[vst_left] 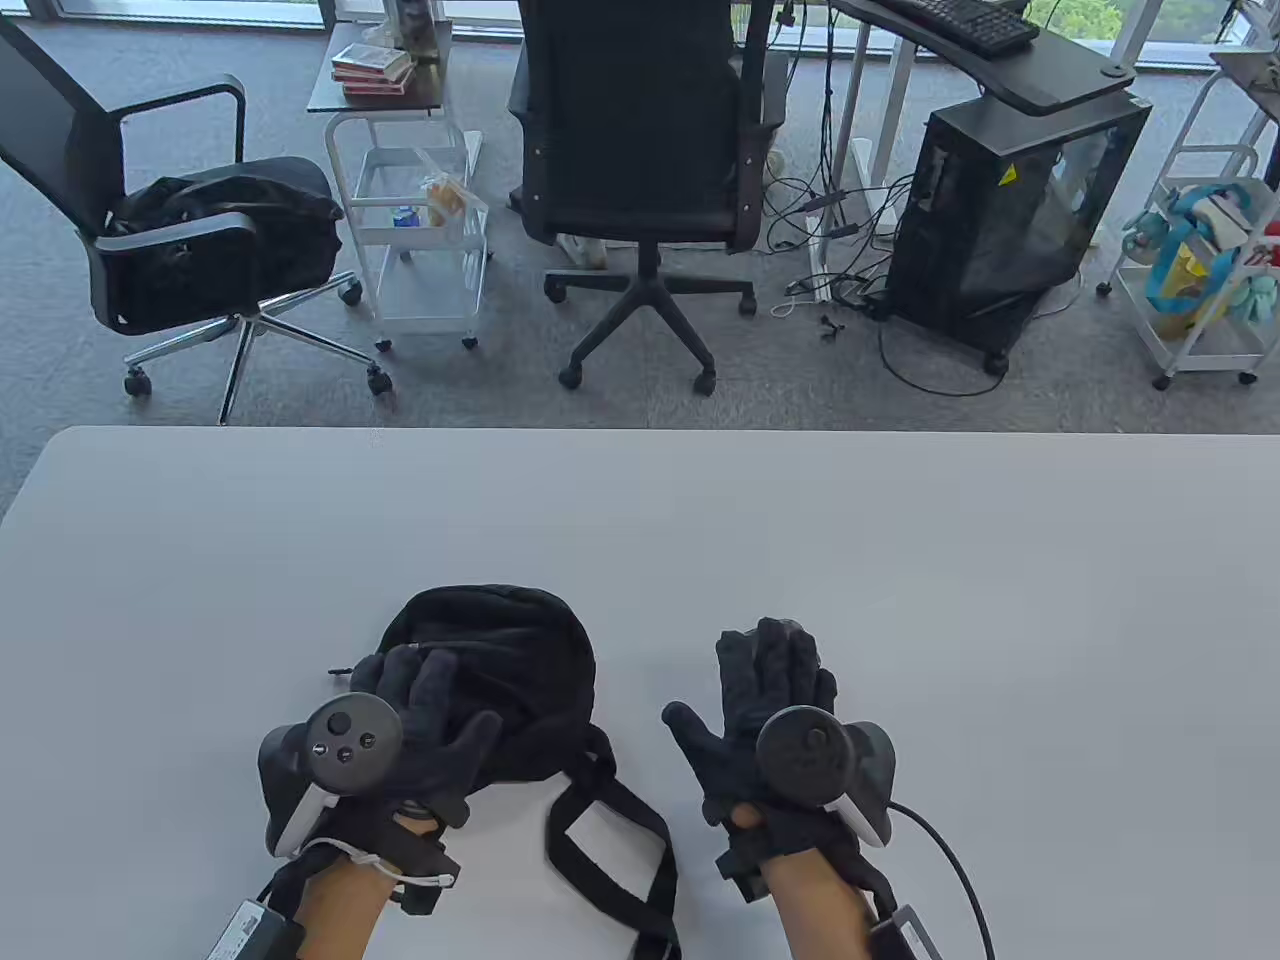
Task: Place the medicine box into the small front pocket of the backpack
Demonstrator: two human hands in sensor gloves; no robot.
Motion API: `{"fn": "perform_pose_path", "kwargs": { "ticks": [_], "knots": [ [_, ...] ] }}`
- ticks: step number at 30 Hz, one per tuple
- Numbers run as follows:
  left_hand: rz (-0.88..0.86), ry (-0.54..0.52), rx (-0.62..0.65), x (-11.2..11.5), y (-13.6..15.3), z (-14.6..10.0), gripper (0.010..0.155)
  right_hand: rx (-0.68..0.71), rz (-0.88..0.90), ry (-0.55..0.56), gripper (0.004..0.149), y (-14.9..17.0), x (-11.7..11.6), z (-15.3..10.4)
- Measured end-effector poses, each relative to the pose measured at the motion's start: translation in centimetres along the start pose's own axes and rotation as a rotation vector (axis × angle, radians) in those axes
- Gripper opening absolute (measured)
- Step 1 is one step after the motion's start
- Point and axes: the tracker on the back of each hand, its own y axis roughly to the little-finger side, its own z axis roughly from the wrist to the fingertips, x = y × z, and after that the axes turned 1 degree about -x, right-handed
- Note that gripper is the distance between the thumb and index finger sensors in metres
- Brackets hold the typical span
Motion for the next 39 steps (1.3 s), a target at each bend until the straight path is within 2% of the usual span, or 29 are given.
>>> {"fn": "perform_pose_path", "kwargs": {
  "ticks": [9, 23, 39],
  "knots": [
    [-0.046, -0.008, 0.003, -0.1, 0.2, 0.0, 0.083, 0.01, 0.001, 0.01, 0.088, -0.1, 0.0, -0.1],
    [-0.07, 0.0, -0.003, -0.1, 0.1, -0.1, 0.082, 0.01, 0.012, -0.037, 0.082, -0.1, -0.4, -0.2],
    [-0.101, -0.055, 0.0, -0.9, 0.4, -0.1, 0.081, 0.01, 0.018, -0.036, 0.081, 0.0, -0.4, -0.1]
  ]
}}
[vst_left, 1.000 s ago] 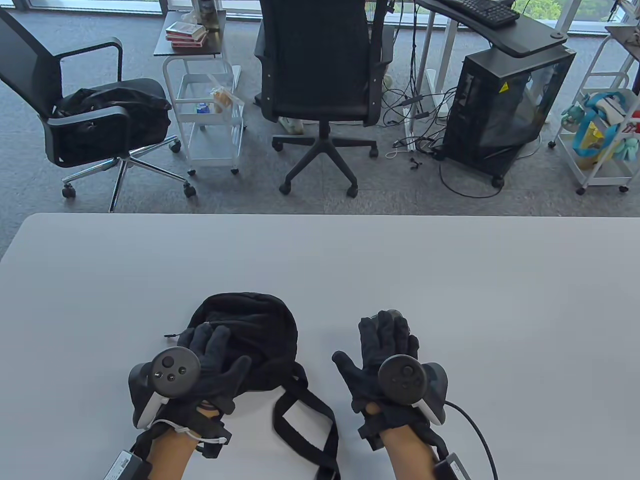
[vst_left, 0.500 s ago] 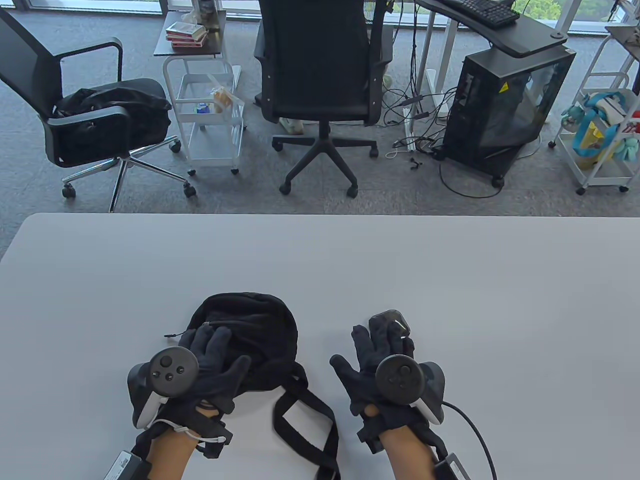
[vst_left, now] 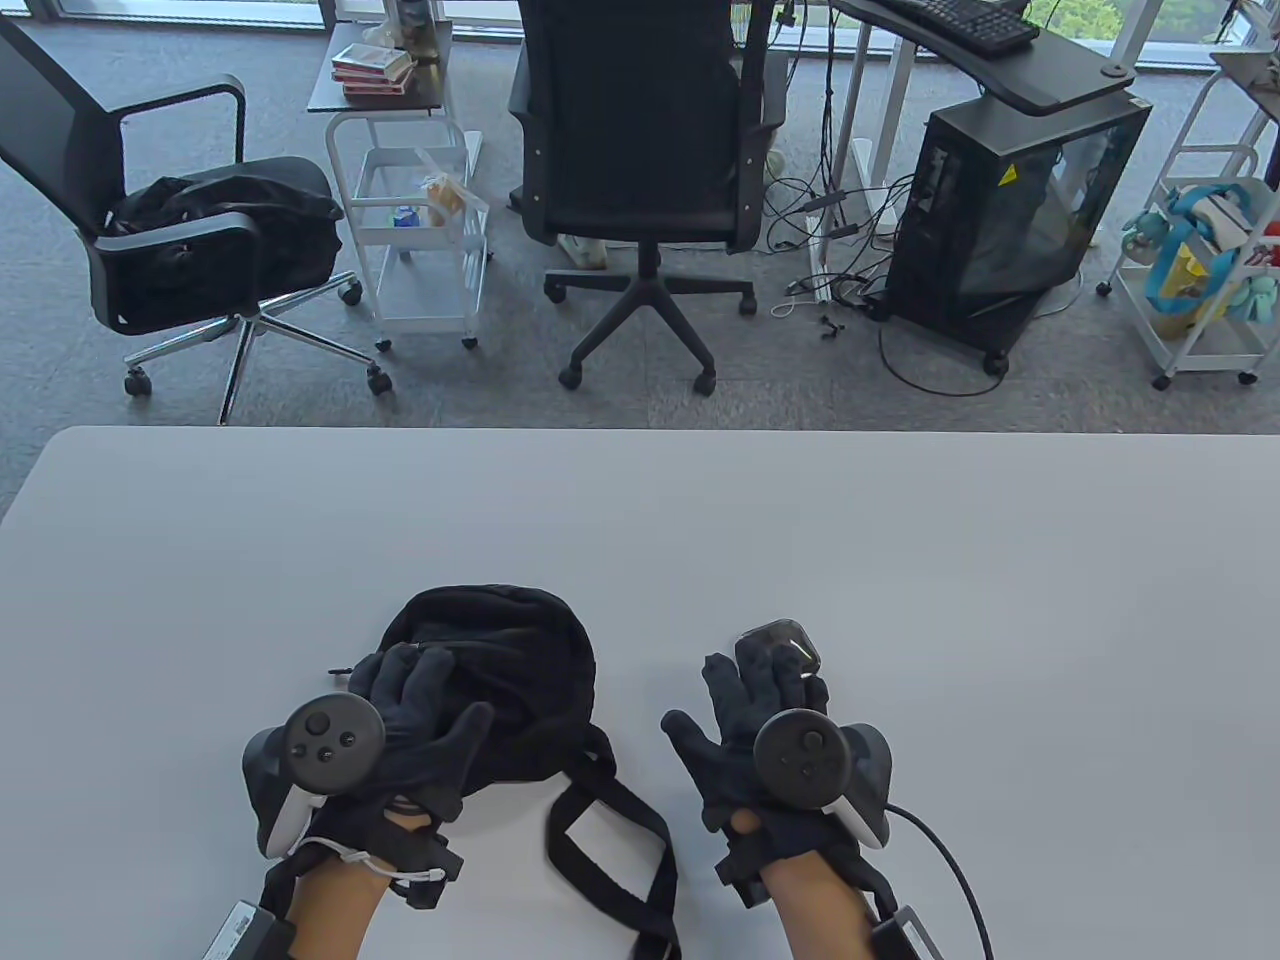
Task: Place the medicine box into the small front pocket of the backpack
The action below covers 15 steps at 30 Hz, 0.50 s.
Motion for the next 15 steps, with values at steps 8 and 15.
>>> {"fn": "perform_pose_path", "kwargs": {
  "ticks": [8, 15],
  "knots": [
    [0.007, -0.058, -0.028, -1.1, 1.1, 0.3, 0.082, -0.006, 0.002, -0.001, 0.081, 0.1, 0.1, 0.0],
    [-0.01, -0.099, -0.114, -2.0, 3.4, 1.0, 0.083, -0.023, 0.007, -0.007, 0.08, 0.5, 0.1, 0.0]
  ]
}}
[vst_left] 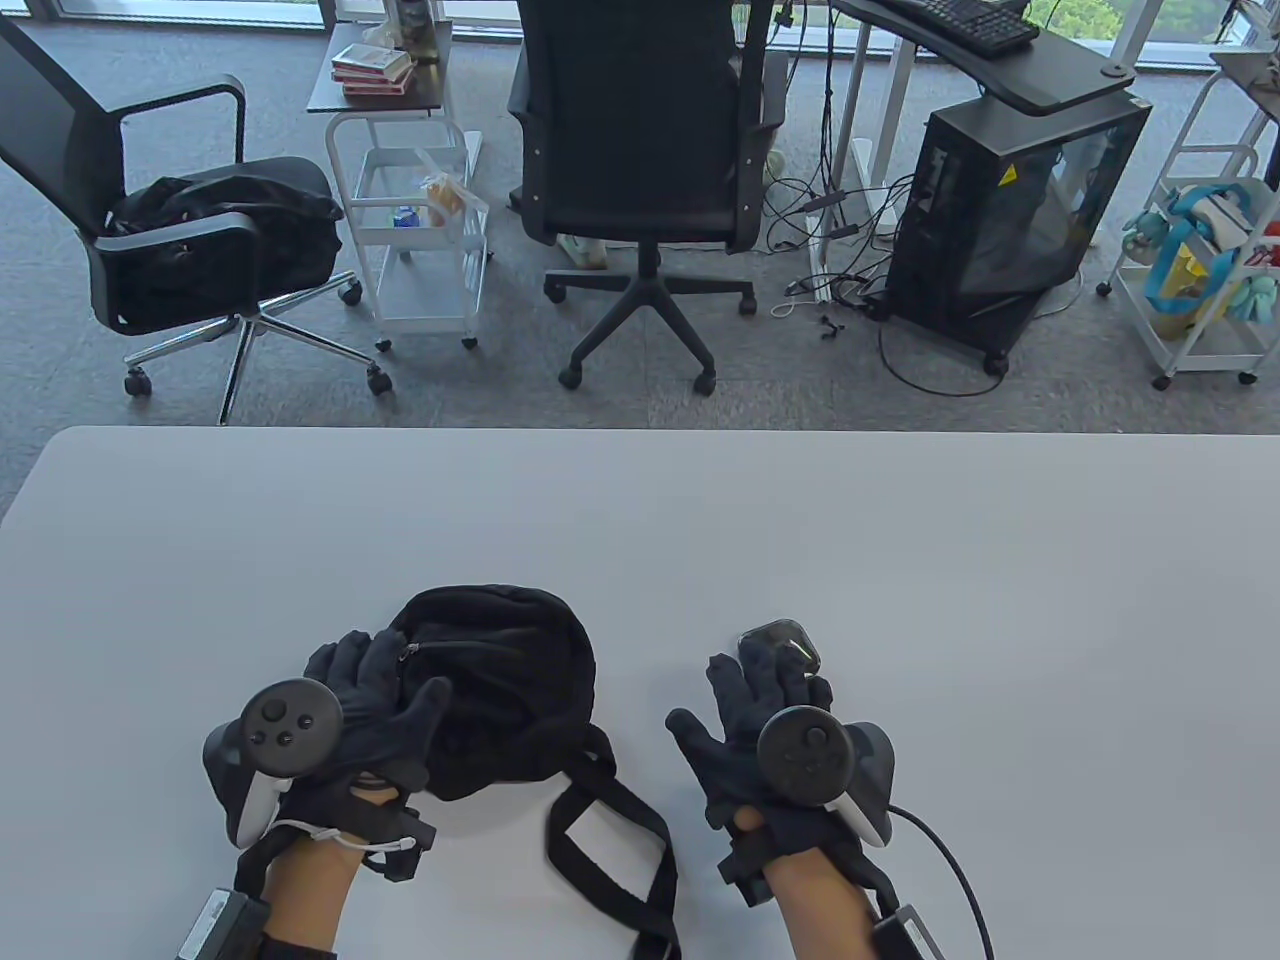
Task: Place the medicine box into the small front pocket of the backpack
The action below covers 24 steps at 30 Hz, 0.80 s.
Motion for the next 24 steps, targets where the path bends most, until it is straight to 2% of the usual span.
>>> {"fn": "perform_pose_path", "kwargs": {
  "ticks": [4, 9, 15, 18, 22, 24],
  "knots": [
    [0.01, -0.067, -0.092, -0.8, 1.8, 0.5, 0.084, -0.009, 0.008, 0.003, 0.08, 0.2, 0.1, 0.0],
    [0.01, -0.074, -0.216, -0.7, 4.2, 0.9, 0.085, -0.016, 0.012, -0.003, 0.08, 0.4, 0.1, 0.0],
    [0.015, -0.019, -0.361, 0.4, 6.7, 1.5, 0.078, -0.004, 0.013, -0.008, 0.08, 0.0, 0.1, 0.0],
    [0.002, 0.042, -0.427, 1.5, 8.3, 1.8, 0.08, -0.002, 0.018, -0.025, 0.08, -0.2, -0.2, 0.0],
    [-0.127, 0.119, -0.486, 2.7, 9.7, 2.1, 0.08, 0.0, 0.017, -0.047, 0.08, -0.3, -0.5, 0.1],
    [-0.136, 0.097, -0.498, 2.8, 9.7, 2.2, 0.075, 0.001, 0.022, -0.049, 0.08, -0.3, -0.6, 0.1]
  ]
}}
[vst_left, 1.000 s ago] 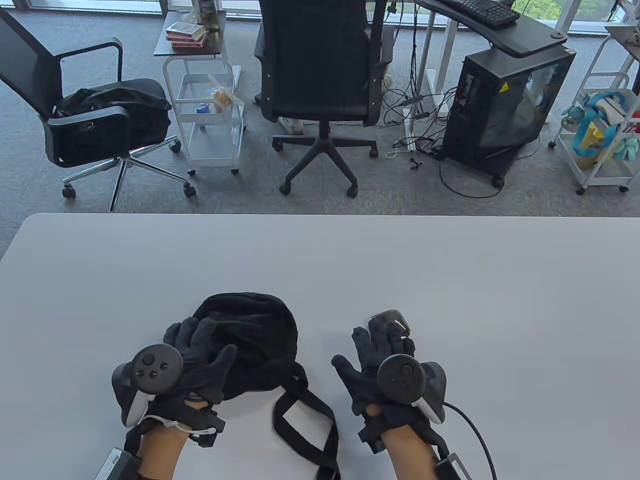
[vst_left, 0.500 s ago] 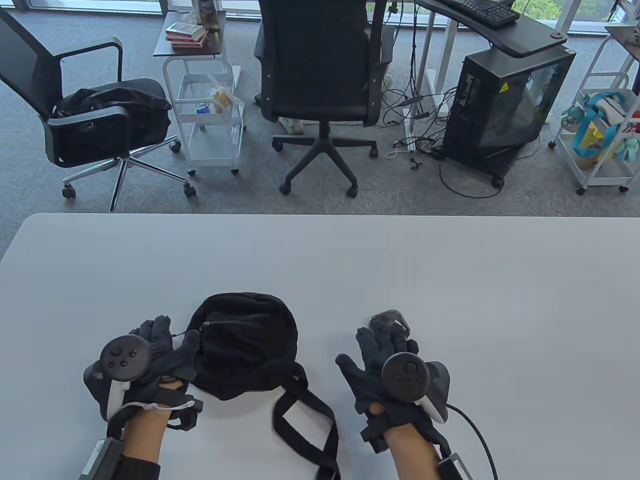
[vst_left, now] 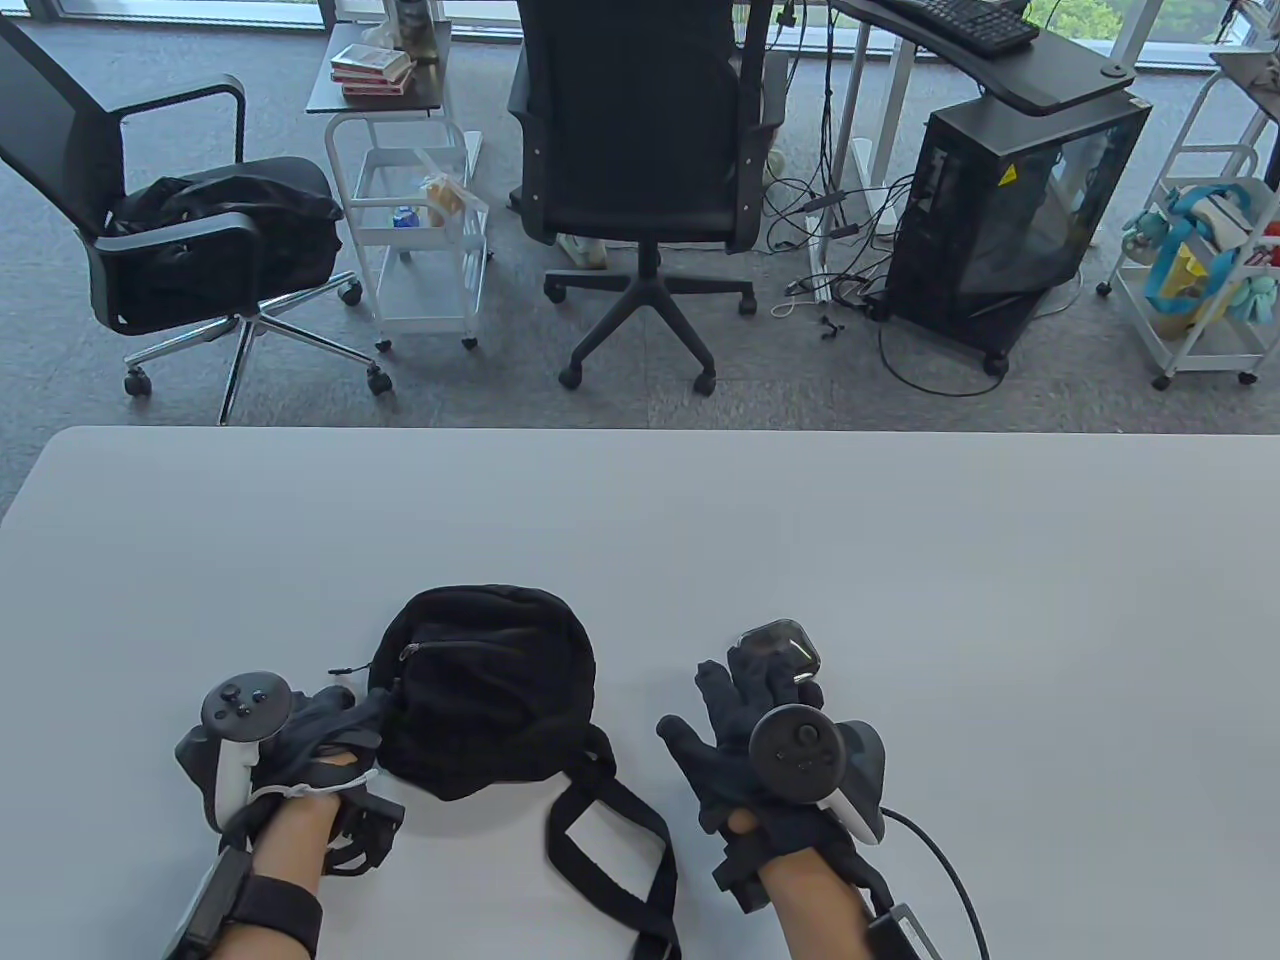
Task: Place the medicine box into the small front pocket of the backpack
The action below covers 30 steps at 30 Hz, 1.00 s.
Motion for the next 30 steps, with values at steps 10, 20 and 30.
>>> {"fn": "perform_pose_path", "kwargs": {
  "ticks": [10, 20, 30],
  "knots": [
    [-0.24, -0.081, 0.066, -0.3, -1.1, -0.7, 0.043, 0.0, 0.016, -0.011, 0.08, 0.0, -0.2, 0.0],
    [-0.637, 0.117, -0.058, 0.6, 0.0, -1.2, 0.068, 0.008, 0.031, -0.027, 0.08, -0.2, -0.5, -0.1],
    [-0.874, 0.487, -0.131, 3.5, 0.3, -1.7, 0.069, 0.019, 0.079, -0.039, 0.08, -0.5, -0.7, -0.1]
  ]
}}
